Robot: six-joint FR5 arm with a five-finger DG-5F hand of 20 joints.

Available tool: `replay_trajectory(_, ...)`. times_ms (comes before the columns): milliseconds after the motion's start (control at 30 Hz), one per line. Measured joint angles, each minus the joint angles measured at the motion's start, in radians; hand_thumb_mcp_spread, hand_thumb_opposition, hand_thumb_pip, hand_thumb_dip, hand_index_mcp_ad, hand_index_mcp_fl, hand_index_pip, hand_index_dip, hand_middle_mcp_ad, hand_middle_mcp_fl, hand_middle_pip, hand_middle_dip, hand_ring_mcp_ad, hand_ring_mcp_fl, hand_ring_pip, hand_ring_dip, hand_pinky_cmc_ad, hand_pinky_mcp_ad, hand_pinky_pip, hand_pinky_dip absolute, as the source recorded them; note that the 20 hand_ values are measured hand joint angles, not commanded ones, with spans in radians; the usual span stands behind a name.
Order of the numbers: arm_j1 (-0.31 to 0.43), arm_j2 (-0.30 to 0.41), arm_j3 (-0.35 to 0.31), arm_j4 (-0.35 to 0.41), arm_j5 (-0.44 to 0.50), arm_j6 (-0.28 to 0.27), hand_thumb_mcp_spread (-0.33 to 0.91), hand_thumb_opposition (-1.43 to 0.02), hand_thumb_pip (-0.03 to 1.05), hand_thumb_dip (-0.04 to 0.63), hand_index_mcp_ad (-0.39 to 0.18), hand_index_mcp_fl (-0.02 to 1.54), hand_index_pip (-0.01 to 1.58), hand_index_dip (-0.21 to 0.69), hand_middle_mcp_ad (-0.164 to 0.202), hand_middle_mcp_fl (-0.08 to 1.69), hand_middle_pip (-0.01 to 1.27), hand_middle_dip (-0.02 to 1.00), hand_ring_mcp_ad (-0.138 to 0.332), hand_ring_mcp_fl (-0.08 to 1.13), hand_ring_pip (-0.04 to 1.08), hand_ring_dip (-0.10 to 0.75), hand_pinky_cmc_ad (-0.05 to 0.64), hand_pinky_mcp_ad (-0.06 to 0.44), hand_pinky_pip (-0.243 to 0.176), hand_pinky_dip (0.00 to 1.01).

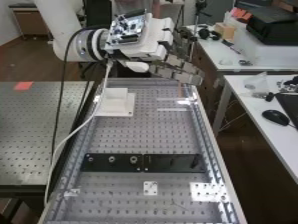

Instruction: Grab the chopstick and place it in the clear container

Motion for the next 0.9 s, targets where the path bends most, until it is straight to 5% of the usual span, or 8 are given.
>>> replay_trajectory(400,0.135,0.005,-0.013,-0.105,0.14,0.122,0.67,-1.11,0.42,0.293,-0.138,1.48,0.03,0.361,-0.002,1.68,0.16,0.65,0.129,0.68,0.1,0.337,0.445,0.199,0.051,0.18)
replay_trajectory(900,0.216,-0.046,-0.003,-0.241,0.168,0.318,0.67,-1.11,0.42,0.293,-0.143,1.48,0.03,0.361,0.0,1.69,0.16,0.65,0.131,0.68,0.1,0.33,0.443,0.202,0.051,0.18)
